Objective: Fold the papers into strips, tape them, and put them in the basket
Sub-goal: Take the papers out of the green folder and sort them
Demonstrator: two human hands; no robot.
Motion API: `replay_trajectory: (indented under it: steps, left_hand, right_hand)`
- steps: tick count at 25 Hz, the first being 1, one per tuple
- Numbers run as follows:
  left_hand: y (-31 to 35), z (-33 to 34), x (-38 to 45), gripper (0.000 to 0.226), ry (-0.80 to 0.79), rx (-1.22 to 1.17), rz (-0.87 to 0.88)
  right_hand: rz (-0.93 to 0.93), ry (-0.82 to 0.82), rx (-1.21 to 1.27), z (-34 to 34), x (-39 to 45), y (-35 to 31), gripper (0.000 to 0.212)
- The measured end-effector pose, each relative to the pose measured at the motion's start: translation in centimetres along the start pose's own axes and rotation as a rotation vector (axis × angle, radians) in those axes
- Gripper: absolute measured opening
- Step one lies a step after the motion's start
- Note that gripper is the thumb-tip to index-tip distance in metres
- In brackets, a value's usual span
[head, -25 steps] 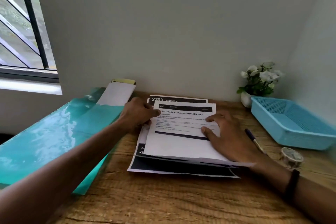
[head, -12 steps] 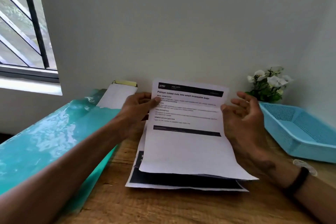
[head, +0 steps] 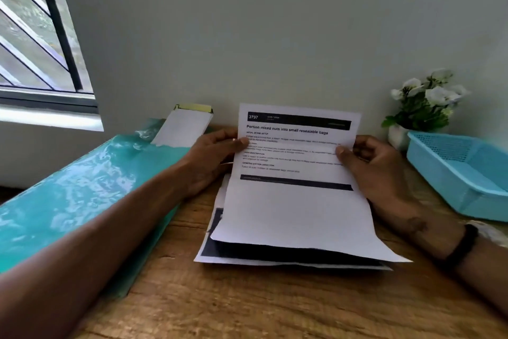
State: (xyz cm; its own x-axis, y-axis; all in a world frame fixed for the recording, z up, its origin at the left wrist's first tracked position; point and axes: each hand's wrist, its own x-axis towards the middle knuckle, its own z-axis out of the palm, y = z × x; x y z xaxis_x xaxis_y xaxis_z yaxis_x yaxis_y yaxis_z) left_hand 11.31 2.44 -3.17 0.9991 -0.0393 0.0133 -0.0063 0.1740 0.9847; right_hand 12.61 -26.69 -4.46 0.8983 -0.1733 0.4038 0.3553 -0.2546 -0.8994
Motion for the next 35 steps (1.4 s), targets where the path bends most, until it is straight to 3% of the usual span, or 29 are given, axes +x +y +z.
replay_trajectory:
  steps: [4, 11, 12, 16, 20, 23, 27, 31, 35]
  left_hand:
    - [-0.4, -0.2, 0.4, 0.03, -0.001, 0.014, -0.002]
    - [-0.7, -0.4, 0.7, 0.019, -0.002, 0.093, 0.033]
    - [-0.7, -0.4, 0.7, 0.026, -0.001, 0.108, 0.033]
    - [-0.3, 0.3, 0.2, 0.028, 0.076, 0.092, 0.016]
    - [-0.2, 0.4, 0.0, 0.022, 0.126, 0.029, 0.056]
    - [-0.3, 0.4, -0.2, 0.028, 0.153, 0.107, 0.112]
    - [0.2, 0.5, -0.4, 0.038, 0.168, 0.015, 0.186]
    - [0.2, 0.7, -0.3, 0.065, 0.088, 0.008, 0.168]
    - [-0.1, 1.0, -0.6, 0.038, 0.078, 0.105, 0.127]
  right_hand:
    - [-0.042, -0.017, -0.02, -0.3, 0.3, 0.6, 0.015]
    - [-0.049, -0.015, -0.014, -0.5, 0.6, 0.7, 0.02]
    - [-0.045, -0.011, -0.015, -0.5, 0.6, 0.7, 0.024]
    - [0.055, 0.016, 0.105, -0.4, 0.4, 0.5, 0.035]
    - [0.128, -0.032, 0.204, -0.3, 0.9, 0.5, 0.028]
    - [0.082, -0.063, 0.088, -0.1, 0.8, 0.4, 0.051]
    - [0.036, -0.128, 0.102, -0.1, 0.0, 0.3, 0.069]
    - [-0.032, -0.042, 0.028, -0.4, -0.3, 0.0, 0.05]
    - [-0.117, 0.09, -0.029, -0.6, -0.5, -0.3, 0.04]
